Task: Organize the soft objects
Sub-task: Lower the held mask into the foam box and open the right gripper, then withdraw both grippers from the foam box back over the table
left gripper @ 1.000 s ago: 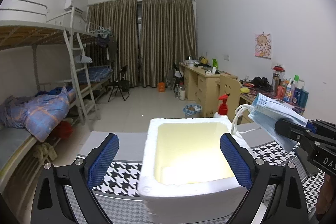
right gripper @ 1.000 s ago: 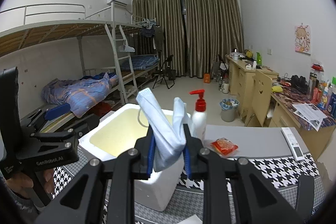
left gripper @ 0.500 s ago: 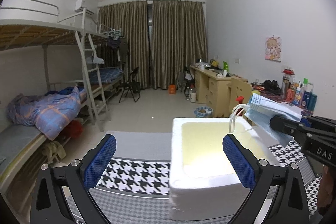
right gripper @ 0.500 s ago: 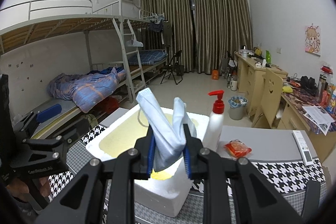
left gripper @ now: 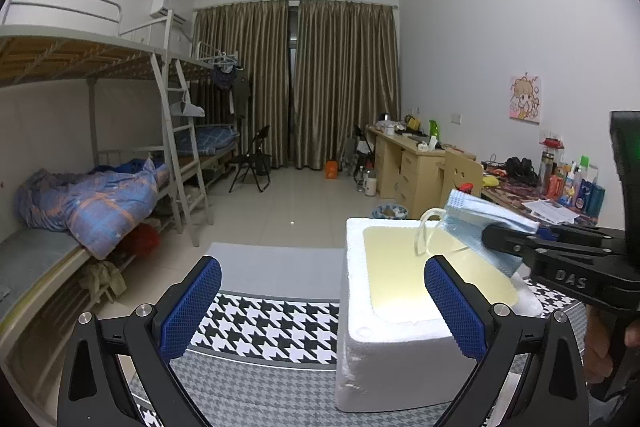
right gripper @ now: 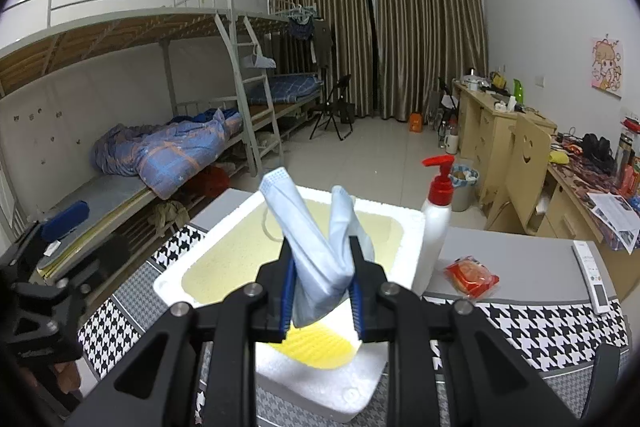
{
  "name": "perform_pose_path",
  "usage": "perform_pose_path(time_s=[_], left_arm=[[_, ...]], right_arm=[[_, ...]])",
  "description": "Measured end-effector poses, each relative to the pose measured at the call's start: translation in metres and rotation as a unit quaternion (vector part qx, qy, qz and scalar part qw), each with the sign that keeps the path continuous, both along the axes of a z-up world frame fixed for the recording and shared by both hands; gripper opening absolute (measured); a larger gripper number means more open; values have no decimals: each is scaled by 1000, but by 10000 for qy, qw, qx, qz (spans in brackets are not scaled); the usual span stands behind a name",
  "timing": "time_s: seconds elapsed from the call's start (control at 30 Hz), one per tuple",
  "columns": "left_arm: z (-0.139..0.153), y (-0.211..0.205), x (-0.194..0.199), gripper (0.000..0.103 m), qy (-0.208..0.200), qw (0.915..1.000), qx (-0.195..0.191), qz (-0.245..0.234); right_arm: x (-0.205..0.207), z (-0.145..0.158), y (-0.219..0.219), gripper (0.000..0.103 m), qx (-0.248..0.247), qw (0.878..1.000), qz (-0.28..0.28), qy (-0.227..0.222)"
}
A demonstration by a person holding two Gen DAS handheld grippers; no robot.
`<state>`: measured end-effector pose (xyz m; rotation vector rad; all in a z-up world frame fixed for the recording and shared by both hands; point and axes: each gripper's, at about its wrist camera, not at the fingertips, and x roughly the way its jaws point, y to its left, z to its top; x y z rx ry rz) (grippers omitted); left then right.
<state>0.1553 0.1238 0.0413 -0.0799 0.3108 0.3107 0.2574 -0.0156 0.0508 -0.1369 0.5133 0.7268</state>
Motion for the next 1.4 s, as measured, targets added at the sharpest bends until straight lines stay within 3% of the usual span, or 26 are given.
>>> perform_pose_path(time_s=[0.03,0.1,0.23,0.37,0.73,0.87,1.1,1.4], left_arm=[[0,0,0,102,-2,10000,-12,-8],[-1,1,0,102,5,10000,-46,-21],[-5,5,0,102,17,10000,-93,-20],[-5,5,-1,102,17,9999,-97,-24],[-5,8,-3,102,13,9999,-88,-90],[-3,2,-7,102,-23,9999,-88,-128],[1,-11,-12,102,-77,9996,-39,-261],[7,-26,-19,102,-140,9990,4,-429]], right_arm=[[1,-2,2,30,-20,10000,40,51],[3,-4,4,44,-53,9999,37,86],[2,-8,7,47,-122,9998,63,143],[-3,-8,7,66,-134,9998,109,126],[-16,1,3,68,-217,9997,61,-121],[-22,7,-7,79,-79,9997,12,-224],[-32,13,-20,85,10,9993,-82,-378],[-42,17,-37,86,103,9985,-179,-510]])
